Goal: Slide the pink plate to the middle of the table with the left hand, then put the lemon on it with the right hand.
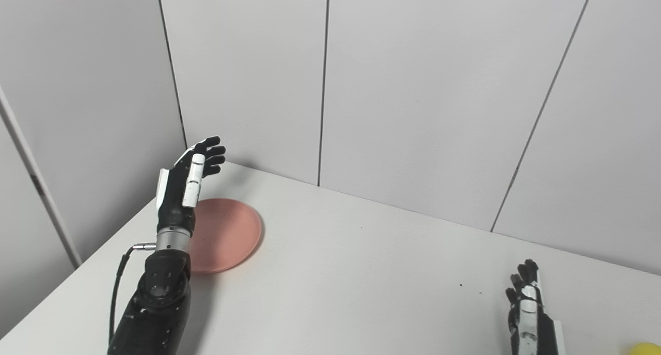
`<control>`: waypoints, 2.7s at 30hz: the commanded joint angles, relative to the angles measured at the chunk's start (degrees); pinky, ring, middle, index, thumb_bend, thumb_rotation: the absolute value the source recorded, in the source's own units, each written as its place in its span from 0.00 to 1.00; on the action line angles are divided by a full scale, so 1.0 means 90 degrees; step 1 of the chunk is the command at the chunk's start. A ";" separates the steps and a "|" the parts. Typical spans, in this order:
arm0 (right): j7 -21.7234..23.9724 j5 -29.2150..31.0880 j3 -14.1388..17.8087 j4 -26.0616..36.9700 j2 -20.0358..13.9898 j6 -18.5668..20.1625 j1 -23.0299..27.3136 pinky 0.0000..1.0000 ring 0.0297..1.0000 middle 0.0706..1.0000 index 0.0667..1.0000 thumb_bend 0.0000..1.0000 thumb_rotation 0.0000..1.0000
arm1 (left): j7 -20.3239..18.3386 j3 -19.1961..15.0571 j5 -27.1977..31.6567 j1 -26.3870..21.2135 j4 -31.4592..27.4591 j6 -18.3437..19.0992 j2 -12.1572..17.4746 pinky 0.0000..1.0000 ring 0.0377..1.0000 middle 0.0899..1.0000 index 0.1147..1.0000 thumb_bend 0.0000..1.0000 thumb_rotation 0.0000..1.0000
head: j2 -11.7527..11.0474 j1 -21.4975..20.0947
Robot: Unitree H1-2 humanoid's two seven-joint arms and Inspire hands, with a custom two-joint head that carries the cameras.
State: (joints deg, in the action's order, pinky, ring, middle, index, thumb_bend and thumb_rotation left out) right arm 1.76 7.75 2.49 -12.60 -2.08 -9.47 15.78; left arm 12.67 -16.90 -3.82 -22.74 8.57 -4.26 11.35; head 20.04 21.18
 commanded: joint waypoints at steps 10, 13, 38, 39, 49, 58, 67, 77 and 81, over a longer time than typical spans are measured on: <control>0.0107 0.0045 0.0031 -0.0036 -0.0051 0.0030 -0.0169 1.00 1.00 1.00 1.00 0.62 1.00 | 0.0209 -0.0326 0.0130 -0.0016 -0.0076 0.0064 0.0355 0.74 0.72 0.71 0.70 0.63 1.00 | 0.0026 0.0028; 0.0143 0.0083 0.0027 -0.0045 -0.0063 0.0014 -0.0163 1.00 1.00 1.00 1.00 0.62 1.00 | 0.0263 -0.0351 0.0053 0.0049 -0.0100 0.0164 0.0425 0.75 0.73 0.72 0.71 0.62 1.00 | 0.0034 0.0043; 0.0112 0.0040 0.0017 -0.0037 -0.0090 0.0004 -0.0127 1.00 1.00 1.00 1.00 0.64 1.00 | 0.0191 -0.0370 0.0253 0.0120 0.0653 0.0417 0.0698 0.80 0.79 0.77 0.77 0.60 1.00 | 0.0046 0.0069; 0.0109 0.0029 0.0012 -0.0024 -0.0092 0.0006 -0.0131 1.00 1.00 1.00 1.00 0.64 1.00 | 0.0169 -0.0361 0.0293 0.0088 0.0799 0.0314 0.0706 0.81 0.79 0.77 0.77 0.59 1.00 | 0.0045 0.0062; 0.0104 0.0036 0.0022 -0.0025 -0.0106 0.0030 -0.0108 1.00 1.00 1.00 1.00 0.62 1.00 | 0.0206 -0.0309 0.0383 -0.0079 0.1536 -0.0084 0.0732 0.75 0.75 0.74 0.73 0.57 1.00 | 0.0052 0.0069; 0.0053 0.0002 0.0035 -0.0015 -0.0070 0.0006 -0.0094 1.00 1.00 1.00 1.00 0.62 1.00 | 0.0026 -0.0303 0.0661 -0.0179 0.1848 -0.0092 0.0693 0.78 0.77 0.76 0.75 0.58 1.00 | 0.0044 0.0049; 0.0040 0.0004 0.0055 0.0082 -0.0055 0.0074 -0.0112 1.00 1.00 1.00 1.00 0.62 1.00 | -0.0329 -0.0068 0.0881 -0.0168 0.1600 -0.0029 0.0635 0.79 0.79 0.78 0.77 0.58 1.00 | 0.0048 0.0046; 0.0034 0.0012 0.0053 0.0109 -0.0043 0.0085 -0.0125 1.00 1.00 1.00 1.00 0.62 1.00 | -0.0780 0.0192 0.1205 -0.0163 0.1272 0.0412 0.0537 0.85 0.83 0.80 0.78 0.58 1.00 | 0.0042 0.0033; 0.0024 0.0028 0.0063 0.0124 -0.0024 0.0086 -0.0142 1.00 1.00 0.99 1.00 0.61 1.00 | -0.0890 0.0267 0.1284 -0.0172 0.1188 0.0635 0.0489 0.85 0.83 0.81 0.79 0.60 1.00 | 0.0061 0.0024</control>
State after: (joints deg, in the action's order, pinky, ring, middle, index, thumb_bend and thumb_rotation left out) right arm 1.70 7.73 2.74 -11.68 -2.34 -9.10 15.28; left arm 5.88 -15.01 7.62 -22.02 20.88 1.22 15.17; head 20.48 21.45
